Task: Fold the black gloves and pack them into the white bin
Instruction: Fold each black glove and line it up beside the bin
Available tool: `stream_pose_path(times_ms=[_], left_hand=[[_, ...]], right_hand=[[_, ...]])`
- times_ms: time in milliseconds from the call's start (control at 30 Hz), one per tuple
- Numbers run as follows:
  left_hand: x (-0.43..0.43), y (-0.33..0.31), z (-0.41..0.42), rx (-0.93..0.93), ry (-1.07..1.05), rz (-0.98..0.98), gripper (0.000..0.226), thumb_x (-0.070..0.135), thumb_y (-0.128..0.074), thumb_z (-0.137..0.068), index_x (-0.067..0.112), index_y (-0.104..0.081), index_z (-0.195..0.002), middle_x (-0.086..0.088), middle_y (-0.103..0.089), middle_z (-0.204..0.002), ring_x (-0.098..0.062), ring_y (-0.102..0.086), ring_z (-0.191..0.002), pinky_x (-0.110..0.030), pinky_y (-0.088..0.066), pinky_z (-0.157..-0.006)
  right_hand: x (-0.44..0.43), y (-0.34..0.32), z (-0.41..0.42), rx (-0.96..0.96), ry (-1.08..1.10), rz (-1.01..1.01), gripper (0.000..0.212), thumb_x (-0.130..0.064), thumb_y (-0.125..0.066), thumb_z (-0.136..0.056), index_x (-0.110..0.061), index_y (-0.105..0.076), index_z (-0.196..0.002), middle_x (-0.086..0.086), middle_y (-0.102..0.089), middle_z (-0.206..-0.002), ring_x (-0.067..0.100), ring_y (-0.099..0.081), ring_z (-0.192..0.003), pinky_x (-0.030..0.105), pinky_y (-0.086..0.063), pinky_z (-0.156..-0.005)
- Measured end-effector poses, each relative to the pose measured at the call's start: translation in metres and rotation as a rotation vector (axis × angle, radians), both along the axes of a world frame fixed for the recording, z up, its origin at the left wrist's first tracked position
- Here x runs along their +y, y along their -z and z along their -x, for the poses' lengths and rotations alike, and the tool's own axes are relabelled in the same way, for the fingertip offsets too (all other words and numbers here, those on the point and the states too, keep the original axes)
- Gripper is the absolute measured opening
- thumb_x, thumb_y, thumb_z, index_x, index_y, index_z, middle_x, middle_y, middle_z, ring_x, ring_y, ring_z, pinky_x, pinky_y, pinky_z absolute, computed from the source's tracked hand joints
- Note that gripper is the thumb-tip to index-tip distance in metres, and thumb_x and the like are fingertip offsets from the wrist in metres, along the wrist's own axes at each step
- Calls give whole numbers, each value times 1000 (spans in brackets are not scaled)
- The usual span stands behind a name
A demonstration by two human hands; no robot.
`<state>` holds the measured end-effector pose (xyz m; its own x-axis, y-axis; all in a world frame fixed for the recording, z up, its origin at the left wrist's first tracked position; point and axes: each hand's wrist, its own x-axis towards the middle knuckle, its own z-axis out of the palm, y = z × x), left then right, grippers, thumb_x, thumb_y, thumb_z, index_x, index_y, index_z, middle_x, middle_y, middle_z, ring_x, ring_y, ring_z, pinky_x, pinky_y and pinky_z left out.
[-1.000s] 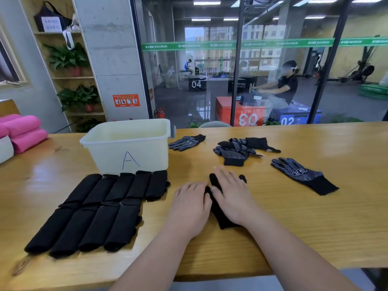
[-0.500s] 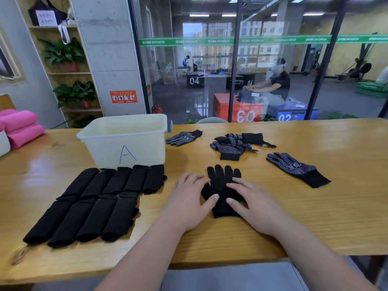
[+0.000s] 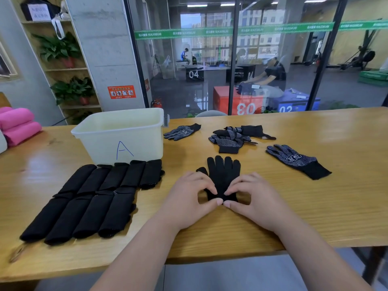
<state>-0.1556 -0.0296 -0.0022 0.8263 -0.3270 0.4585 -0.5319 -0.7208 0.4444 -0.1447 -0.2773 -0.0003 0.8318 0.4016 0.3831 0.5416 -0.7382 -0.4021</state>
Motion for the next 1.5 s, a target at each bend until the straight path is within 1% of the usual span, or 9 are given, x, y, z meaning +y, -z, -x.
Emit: stream_pose_path(times_ms=[100, 433, 567, 700, 867, 967, 1133, 1367, 1500], left_hand=[[-2, -1, 0, 31, 18, -80, 20, 56, -76, -89, 41, -71, -101, 27, -60, -113, -2, -53, -117, -31, -47, -102], [-1, 1, -3, 25, -50, -8, 11, 46, -77, -93, 36, -74, -98, 26, -66, -110, 3, -58, -112, -32, -49, -102], [-1, 2, -2, 15, -53, -20, 24, 56, -74, -91, 38, -72, -106, 26, -64, -113, 1, -58, -113, -30, -49, -102], [-1, 0, -2, 7, -69, -62, 35, 56, -75, -90, 37, -70, -118, 25, -64, -117, 1, -54, -115, -32, -46, -105], [-1, 1, -3, -28, -100, -44, 9, 36, -74, -95, 36, -72, -103, 23, -67, -105, -4, -55, -106, -38, -49, -97], [-1, 1, -3, -19, -114, -26, 6, 35, -74, -95, 35, -73, -101, 22, -68, -102, -5, -55, -104, -38, -49, -97], [-2, -1, 0, 24, -124, 28, 8, 42, -73, -94, 34, -72, -94, 24, -65, -92, -3, -55, -102, -36, -49, -96], [-5, -1, -3, 131, -173, 132, 28, 46, -75, -93, 46, -49, -102, 26, -69, -92, -2, -58, -104, -32, -49, -90], [-8, -2, -2, 68, -164, 60, 22, 38, -75, -94, 40, -53, -98, 22, -65, -88, 1, -53, -101, -33, -48, -91]], right_hand=[[-1, 0, 0, 4, 11, 15, 31, -67, -73, -83, -49, -75, -108, -36, -61, -111, -1, -47, -115, 31, -47, -97], [2, 1, -2, -66, 95, 77, 25, -61, -71, -88, -43, -79, -103, -36, -68, -113, 0, -50, -112, 23, -44, -90], [2, 2, -2, -59, 116, 64, 24, -55, -68, -94, -40, -77, -110, -29, -68, -111, -2, -52, -108, 25, -48, -88], [3, -2, 2, 21, 177, -13, 18, -55, -64, -96, -45, -71, -110, -23, -55, -107, 0, -59, -93, 26, -51, -83], [3, -7, 8, 34, 142, -77, 21, -61, -68, -90, -48, -67, -106, -26, -56, -101, -6, -56, -98, 19, -47, -81], [3, -7, 9, 46, 112, -47, 34, -56, -81, -82, -50, -66, -112, -31, -54, -99, -9, -52, -102, 19, -46, -81], [0, -2, 0, 85, 164, -168, 19, -43, -79, -90, -53, -68, -102, -21, -60, -93, -2, -58, -88, 10, -38, -70], [3, 1, -4, 94, 148, -214, 32, -42, -79, -90, -51, -62, -116, -21, -66, -88, 6, -60, -78, 27, -51, -73], [5, 3, -2, -24, 180, -113, 29, -47, -77, -89, -47, -59, -111, -20, -61, -87, 1, -55, -75, 26, -48, -66]])
